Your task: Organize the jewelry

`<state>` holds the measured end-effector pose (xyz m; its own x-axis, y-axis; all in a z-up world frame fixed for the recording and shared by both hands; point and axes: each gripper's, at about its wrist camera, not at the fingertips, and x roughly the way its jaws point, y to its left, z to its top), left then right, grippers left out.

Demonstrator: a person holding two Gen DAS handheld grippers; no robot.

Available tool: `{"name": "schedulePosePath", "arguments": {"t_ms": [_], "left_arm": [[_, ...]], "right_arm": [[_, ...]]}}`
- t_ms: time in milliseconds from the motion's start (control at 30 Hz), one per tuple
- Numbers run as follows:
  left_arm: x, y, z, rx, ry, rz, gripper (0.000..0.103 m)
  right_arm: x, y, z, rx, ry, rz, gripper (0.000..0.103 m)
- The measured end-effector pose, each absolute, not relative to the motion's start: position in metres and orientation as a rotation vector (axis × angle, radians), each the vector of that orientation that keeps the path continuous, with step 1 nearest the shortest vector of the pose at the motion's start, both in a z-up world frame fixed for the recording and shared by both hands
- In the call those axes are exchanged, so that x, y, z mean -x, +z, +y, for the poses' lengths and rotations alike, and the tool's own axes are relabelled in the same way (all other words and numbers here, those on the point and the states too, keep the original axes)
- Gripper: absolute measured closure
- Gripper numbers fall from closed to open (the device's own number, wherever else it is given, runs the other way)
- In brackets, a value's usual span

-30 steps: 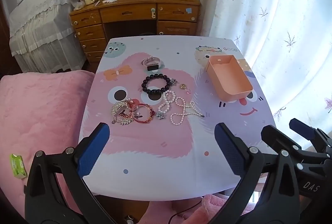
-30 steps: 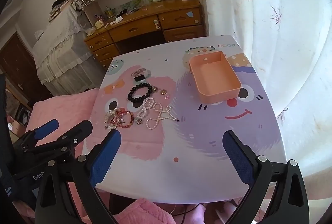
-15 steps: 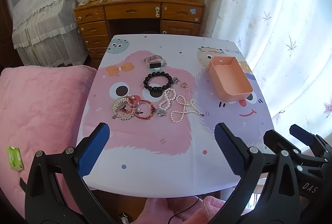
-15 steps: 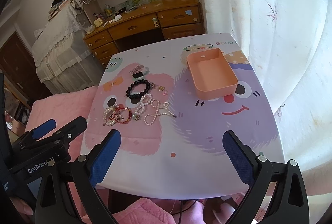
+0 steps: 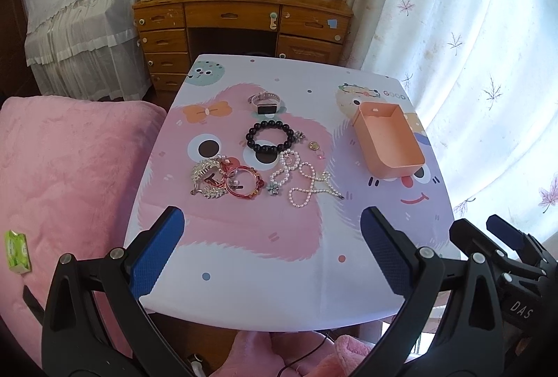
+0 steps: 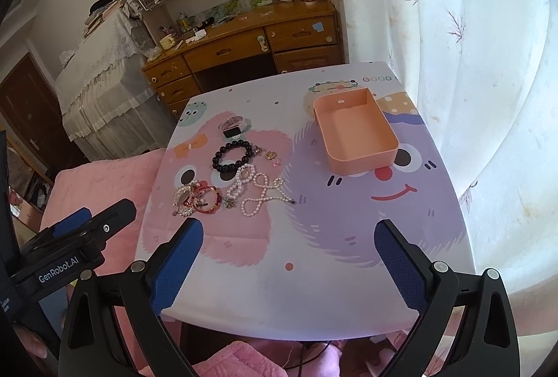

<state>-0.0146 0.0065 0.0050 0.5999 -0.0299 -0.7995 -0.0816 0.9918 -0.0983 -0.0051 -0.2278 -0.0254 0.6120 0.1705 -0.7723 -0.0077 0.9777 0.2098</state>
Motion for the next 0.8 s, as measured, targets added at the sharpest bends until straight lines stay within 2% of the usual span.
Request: {"name": "schedulePosePath", "arguments": {"t_ms": [800], "left_arm": [[0.021, -0.013, 0.042, 0.096, -0.018, 0.967, 0.003]], "right_arm": [[-0.015, -0.062, -0.183, -0.065, 0.165, 0.886, 0.003]]}}
